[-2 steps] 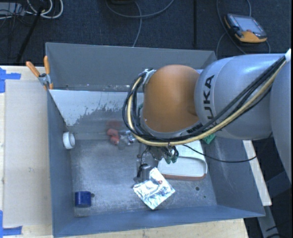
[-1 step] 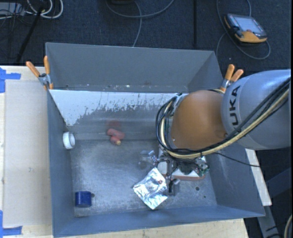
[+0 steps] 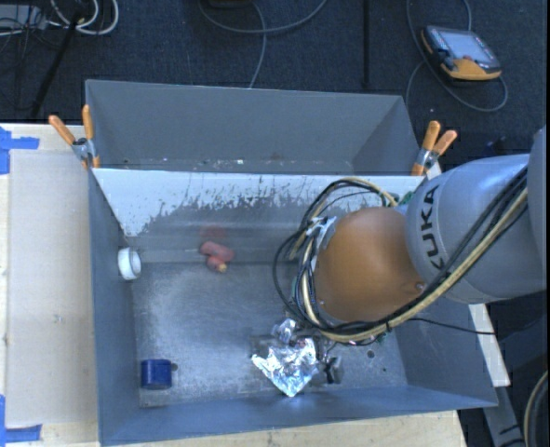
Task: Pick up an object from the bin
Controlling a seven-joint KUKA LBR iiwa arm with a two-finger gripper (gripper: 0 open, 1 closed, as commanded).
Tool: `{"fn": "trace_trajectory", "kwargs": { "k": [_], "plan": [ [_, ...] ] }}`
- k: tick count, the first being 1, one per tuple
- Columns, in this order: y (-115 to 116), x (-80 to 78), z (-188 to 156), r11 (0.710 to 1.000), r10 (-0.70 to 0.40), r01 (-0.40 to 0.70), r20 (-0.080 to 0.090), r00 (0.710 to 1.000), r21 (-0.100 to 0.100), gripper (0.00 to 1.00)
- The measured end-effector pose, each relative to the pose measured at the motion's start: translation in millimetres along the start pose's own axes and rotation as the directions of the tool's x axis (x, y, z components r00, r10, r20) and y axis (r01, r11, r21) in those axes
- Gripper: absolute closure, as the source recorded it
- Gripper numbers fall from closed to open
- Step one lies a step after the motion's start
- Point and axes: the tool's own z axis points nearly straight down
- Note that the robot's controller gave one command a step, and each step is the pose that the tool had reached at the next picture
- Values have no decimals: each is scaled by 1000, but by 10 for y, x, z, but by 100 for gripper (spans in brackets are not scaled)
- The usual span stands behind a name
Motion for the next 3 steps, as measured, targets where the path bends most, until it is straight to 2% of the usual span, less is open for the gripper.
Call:
{"fn": "trace_trajectory", "kwargs": {
  "k": [1,2,3],
  "plan": [
    [-5,-2,-10,1000,3,-3,1,1000,1,100],
    [-5,0,-7,1000,4,-4,1,1000,0,0],
    [-6,0,-9,1000,6,-6,1,1000,0,100]
  ]
}}
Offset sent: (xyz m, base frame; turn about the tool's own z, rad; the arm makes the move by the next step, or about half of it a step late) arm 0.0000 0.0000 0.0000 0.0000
